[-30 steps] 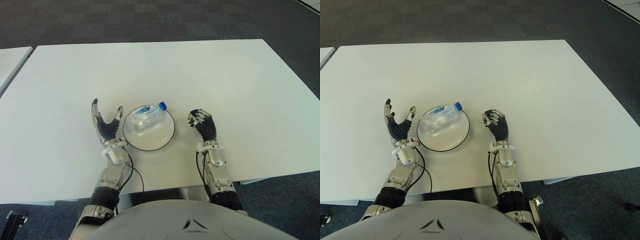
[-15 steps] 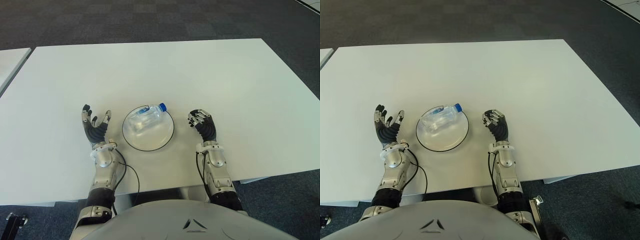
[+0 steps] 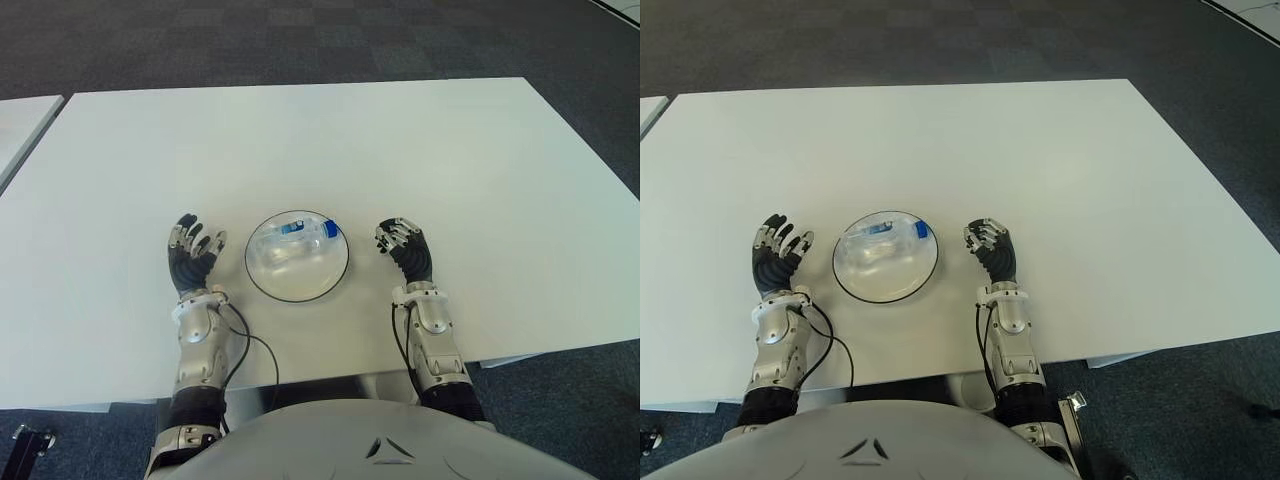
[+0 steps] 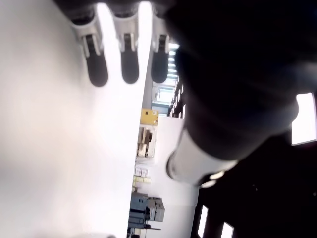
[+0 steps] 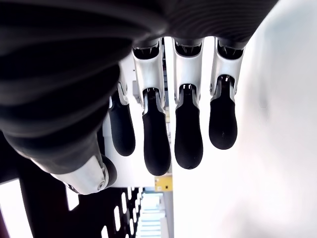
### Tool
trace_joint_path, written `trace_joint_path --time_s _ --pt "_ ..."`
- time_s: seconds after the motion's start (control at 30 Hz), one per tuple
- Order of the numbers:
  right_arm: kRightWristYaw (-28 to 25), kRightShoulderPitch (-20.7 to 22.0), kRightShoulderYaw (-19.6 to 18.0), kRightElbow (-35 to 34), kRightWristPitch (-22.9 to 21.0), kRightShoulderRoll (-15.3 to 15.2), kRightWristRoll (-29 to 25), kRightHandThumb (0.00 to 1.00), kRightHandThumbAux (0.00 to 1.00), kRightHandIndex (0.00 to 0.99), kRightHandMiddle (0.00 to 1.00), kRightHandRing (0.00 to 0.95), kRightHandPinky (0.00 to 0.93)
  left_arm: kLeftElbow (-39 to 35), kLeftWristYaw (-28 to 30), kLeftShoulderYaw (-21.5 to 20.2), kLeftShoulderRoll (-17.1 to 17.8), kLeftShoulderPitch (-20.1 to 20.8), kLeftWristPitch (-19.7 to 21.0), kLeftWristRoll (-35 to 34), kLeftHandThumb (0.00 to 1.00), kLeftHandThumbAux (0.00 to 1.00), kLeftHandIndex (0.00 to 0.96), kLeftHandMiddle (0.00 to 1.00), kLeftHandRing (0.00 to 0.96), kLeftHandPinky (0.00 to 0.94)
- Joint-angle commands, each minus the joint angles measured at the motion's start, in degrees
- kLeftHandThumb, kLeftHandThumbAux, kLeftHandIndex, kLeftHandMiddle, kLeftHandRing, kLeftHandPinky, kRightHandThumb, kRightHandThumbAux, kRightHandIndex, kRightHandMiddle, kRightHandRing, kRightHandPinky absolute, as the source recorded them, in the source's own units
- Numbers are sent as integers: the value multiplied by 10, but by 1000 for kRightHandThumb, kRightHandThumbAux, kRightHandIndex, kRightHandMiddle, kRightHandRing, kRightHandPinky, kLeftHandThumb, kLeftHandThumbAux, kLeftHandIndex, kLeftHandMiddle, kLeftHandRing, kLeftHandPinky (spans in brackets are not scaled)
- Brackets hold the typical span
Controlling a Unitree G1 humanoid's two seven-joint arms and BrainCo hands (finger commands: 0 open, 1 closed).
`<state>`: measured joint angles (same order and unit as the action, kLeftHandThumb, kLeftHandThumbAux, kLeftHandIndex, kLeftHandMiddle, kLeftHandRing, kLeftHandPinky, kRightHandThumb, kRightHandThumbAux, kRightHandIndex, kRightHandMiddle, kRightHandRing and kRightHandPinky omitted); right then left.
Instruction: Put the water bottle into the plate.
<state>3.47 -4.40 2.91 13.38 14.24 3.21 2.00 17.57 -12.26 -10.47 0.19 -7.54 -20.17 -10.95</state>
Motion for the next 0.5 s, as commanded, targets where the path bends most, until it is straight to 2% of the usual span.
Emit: trace_joint_path --time_s 0.03,0.27,0.5 --pt "0 -6 -1 -1 -12 8 -6 705 728 432 601 611 618 -7 29 -7 0 -12 38 -15 11 968 210 202 201 269" --pt "2 -3 -2 3 -9 8 -5 706 729 432 598 610 621 -22 74 2 28 -25 87 -1 46 991 274 279 278 334" --pt "-1 -3 -2 5 -4 7 -6 705 729 433 602 612 626 -33 98 3 40 -29 130 1 99 998 322 357 363 403"
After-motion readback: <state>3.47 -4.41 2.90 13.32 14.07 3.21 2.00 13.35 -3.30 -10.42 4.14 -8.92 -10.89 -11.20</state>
